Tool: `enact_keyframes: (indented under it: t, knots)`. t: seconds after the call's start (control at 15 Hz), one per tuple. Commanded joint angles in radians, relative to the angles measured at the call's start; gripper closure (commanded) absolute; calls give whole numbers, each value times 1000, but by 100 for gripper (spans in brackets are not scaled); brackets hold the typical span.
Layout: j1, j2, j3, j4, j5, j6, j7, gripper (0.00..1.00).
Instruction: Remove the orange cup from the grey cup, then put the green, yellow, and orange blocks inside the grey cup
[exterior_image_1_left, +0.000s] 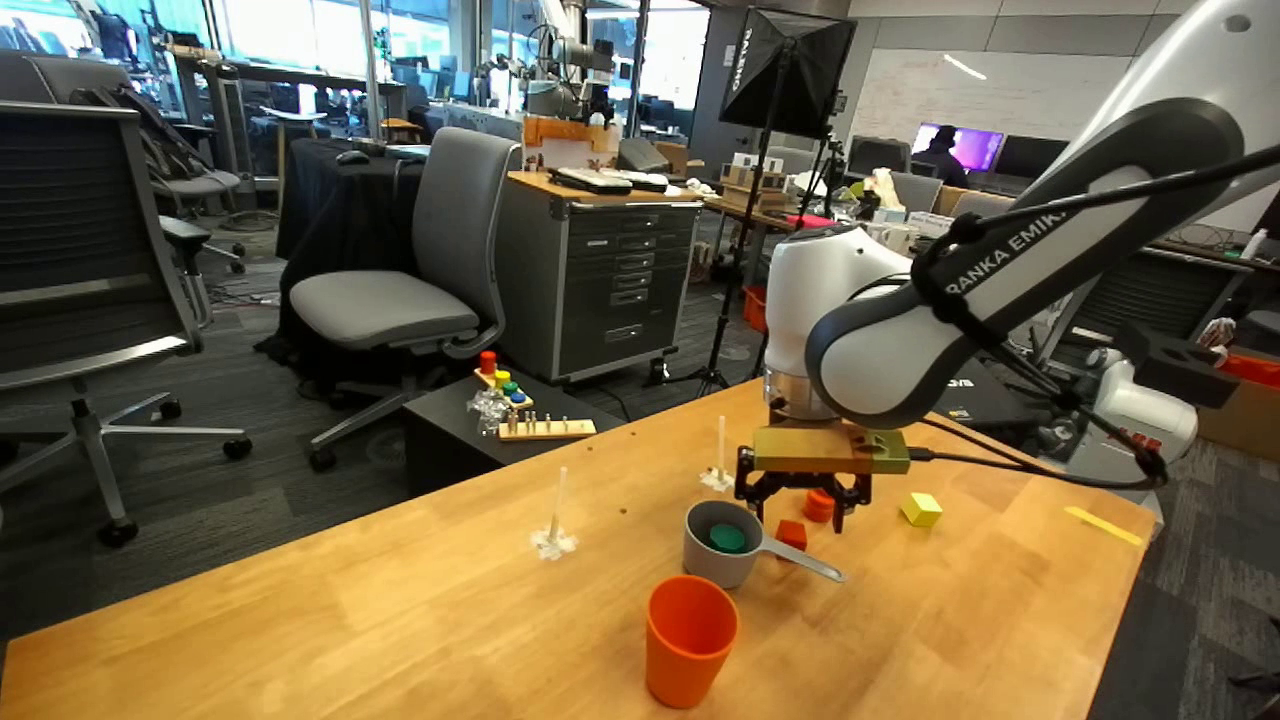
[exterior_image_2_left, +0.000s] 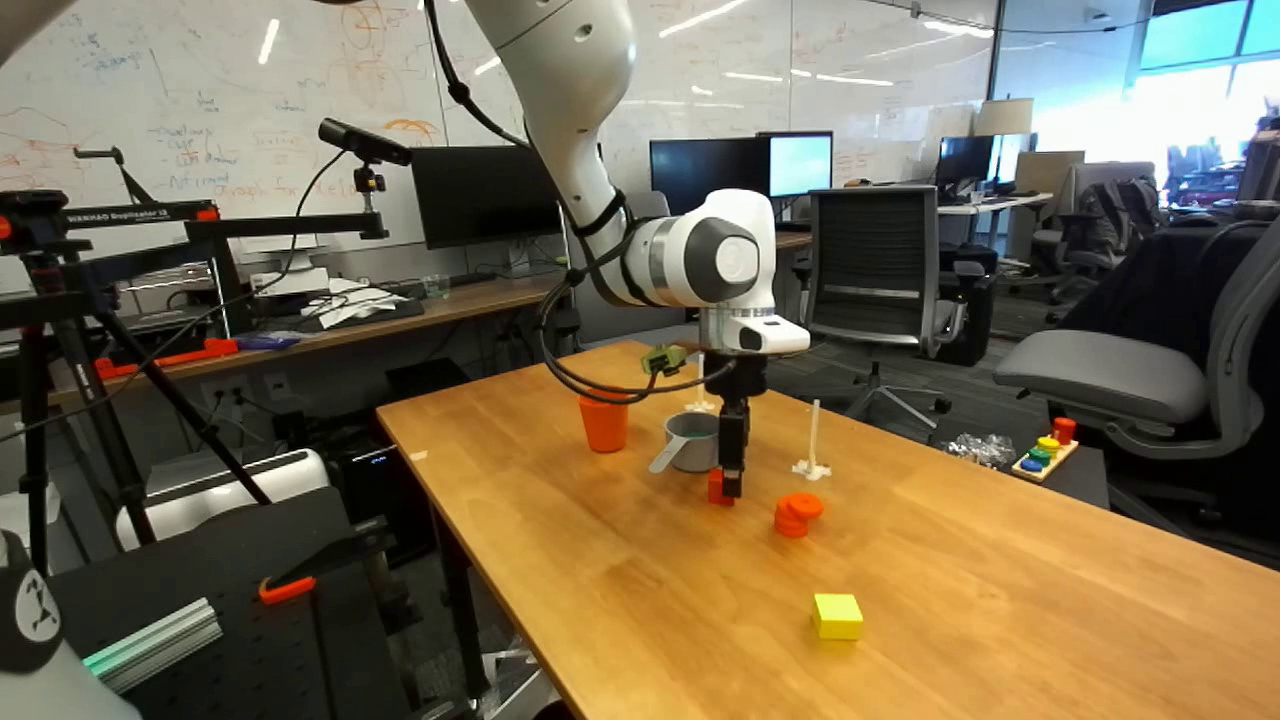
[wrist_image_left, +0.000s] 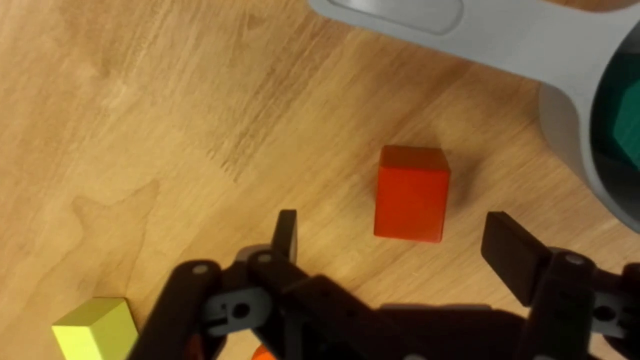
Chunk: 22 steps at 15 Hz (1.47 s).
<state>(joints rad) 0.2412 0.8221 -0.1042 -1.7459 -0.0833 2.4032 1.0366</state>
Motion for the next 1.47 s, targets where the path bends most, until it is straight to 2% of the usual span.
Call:
enact_keyframes:
  t: [0.0, 0.2, 0.53, 0.6, 1.4]
  knots:
    - [-14, 2, 17, -4, 25, 31, -35, 30]
    - [-16, 5, 18, -7, 30, 49, -40, 55]
    - [-25, 3, 21, -13, 55, 68, -50, 91]
    - [-26, 1, 20, -13, 60, 67, -54, 87]
    - [44, -123, -2, 3, 21, 51, -18, 87]
